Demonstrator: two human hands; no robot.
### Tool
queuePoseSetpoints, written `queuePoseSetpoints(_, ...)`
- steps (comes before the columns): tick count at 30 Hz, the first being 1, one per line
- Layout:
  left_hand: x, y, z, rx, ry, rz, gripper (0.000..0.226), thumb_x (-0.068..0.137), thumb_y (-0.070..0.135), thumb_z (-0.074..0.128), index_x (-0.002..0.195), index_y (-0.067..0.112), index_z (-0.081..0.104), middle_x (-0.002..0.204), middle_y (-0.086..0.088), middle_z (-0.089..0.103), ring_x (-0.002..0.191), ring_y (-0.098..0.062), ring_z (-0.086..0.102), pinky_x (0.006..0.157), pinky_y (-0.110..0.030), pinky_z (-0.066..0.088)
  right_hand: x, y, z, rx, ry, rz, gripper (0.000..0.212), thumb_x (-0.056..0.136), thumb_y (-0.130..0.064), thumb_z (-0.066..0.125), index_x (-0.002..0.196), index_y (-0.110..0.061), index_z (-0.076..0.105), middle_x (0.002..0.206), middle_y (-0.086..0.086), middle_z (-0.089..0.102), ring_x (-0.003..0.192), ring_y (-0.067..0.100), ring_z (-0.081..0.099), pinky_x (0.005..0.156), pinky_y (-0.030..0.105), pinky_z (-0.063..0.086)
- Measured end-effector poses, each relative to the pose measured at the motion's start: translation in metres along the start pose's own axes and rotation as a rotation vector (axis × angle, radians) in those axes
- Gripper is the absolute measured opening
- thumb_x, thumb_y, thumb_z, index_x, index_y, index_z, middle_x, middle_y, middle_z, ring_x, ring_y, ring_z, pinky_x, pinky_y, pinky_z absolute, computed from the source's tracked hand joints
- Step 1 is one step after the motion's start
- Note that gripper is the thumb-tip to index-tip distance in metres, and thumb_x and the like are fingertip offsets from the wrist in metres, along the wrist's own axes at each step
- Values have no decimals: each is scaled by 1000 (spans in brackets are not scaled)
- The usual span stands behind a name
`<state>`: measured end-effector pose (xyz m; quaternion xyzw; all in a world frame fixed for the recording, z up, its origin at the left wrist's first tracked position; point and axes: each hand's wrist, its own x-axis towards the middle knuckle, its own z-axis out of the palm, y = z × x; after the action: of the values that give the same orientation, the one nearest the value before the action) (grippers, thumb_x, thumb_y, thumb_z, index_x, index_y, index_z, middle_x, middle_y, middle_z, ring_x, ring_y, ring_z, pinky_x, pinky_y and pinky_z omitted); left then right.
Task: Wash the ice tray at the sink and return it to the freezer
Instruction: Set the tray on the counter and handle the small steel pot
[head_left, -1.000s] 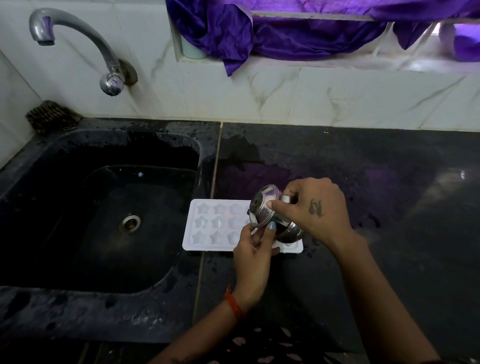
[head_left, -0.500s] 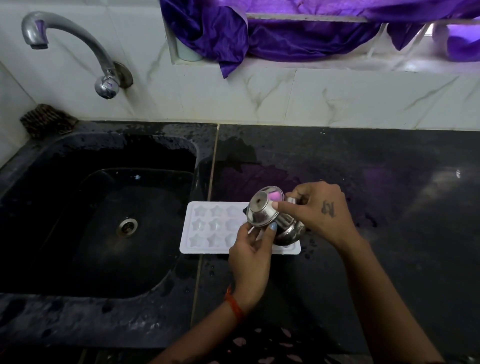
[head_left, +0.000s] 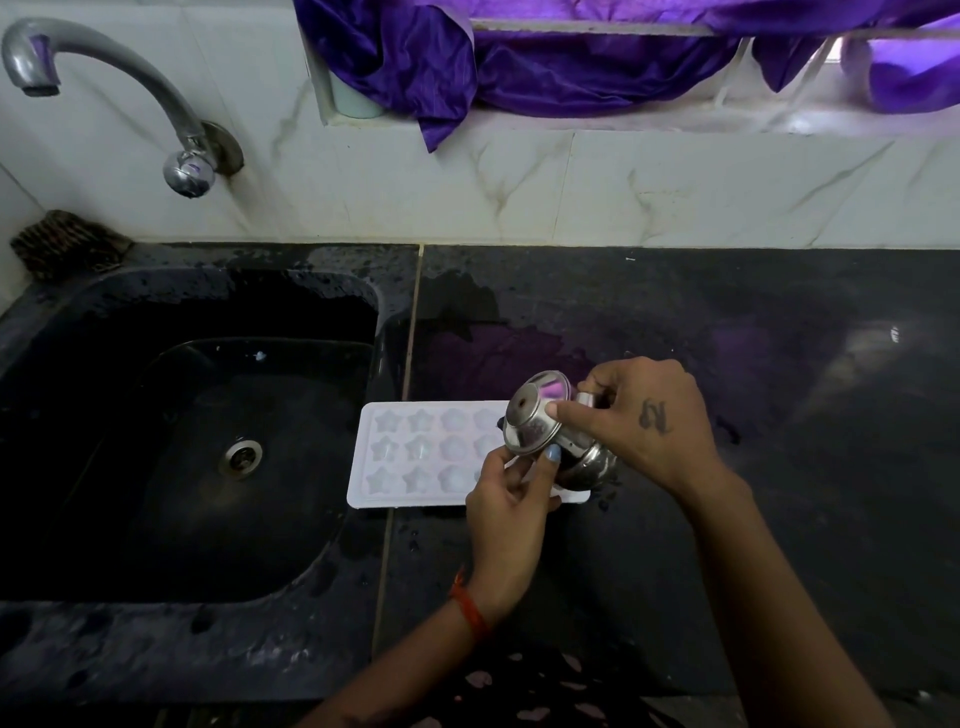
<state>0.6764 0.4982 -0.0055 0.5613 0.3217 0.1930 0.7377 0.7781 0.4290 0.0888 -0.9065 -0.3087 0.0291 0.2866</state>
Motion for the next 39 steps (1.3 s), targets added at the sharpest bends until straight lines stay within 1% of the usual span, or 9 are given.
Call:
queuePoseSetpoints(4,0,-1,1,11,-31,-18,17,87,25,63,102,18,59,96,-6,74,90,-12,71,75,-31,58,0,-4,-2,-68,-12,-6,34,77,-46,69,59,-17,63,55,-3,62,56,12,57,51,23,39)
queuePoseSetpoints(13,1,-3,2,-23,-29,-31,27,89,23,60,110,7,58,99,-12,73,90,-18,71,71,-26,58,1,-8,-1,-119,-28,-20,32,77,-48,67,59,-22,60,58,-3,62,58,14,58,56,25,43)
queuePoseSetpoints(18,1,-3,4,-39,-16,-34,24,89,21,61,108,6,59,98,-12,73,90,-19,71,71,-26,58,2,-7,-1,-124,-15,-34,34,77,-48,67,61,-18,63,57,-2,62,57,14,58,54,24,41)
queuePoseSetpoints(22,1,-4,5,-48,-12,-8,18,87,21,64,102,12,60,96,-10,74,90,-20,71,73,-30,58,2,1,0,-54,-16,-24,34,76,-48,69,56,-22,60,52,-5,58,53,9,54,50,20,32)
queuePoseSetpoints(24,2,-6,6,-26,1,15,20,83,28,69,98,18,60,95,-9,74,90,-23,71,77,-35,58,2,8,0,4,-20,-8,33,75,-46,71,56,-21,61,52,-6,58,53,8,55,51,19,33)
queuePoseSetpoints(27,3,-9,7,34,31,43,41,68,52,71,98,25,61,94,-4,75,87,-20,72,82,-45,56,1,17,0,86,-20,23,34,72,-45,75,57,-17,64,51,-5,60,52,8,58,52,20,40)
queuePoseSetpoints(31,1,-9,11,55,39,60,50,62,58,69,100,26,61,92,1,75,86,-17,72,83,-48,56,-2,23,-4,169,-1,58,32,71,-43,77,57,-16,65,49,-4,61,48,4,57,50,21,43)
queuePoseSetpoints(36,-2,-7,19,35,13,50,48,63,55,70,99,24,61,92,-2,75,85,-18,72,81,-47,56,-5,27,-9,140,6,65,30,71,-44,76,61,-17,68,54,-3,65,49,9,61,53,33,55)
queuePoseSetpoints(39,-3,-8,21,34,-18,35,31,78,36,73,101,19,61,93,-4,75,81,-18,72,81,-45,57,-6,28,-13,85,16,60,31,72,-45,75,61,-17,68,56,-2,66,55,13,63,57,33,54)
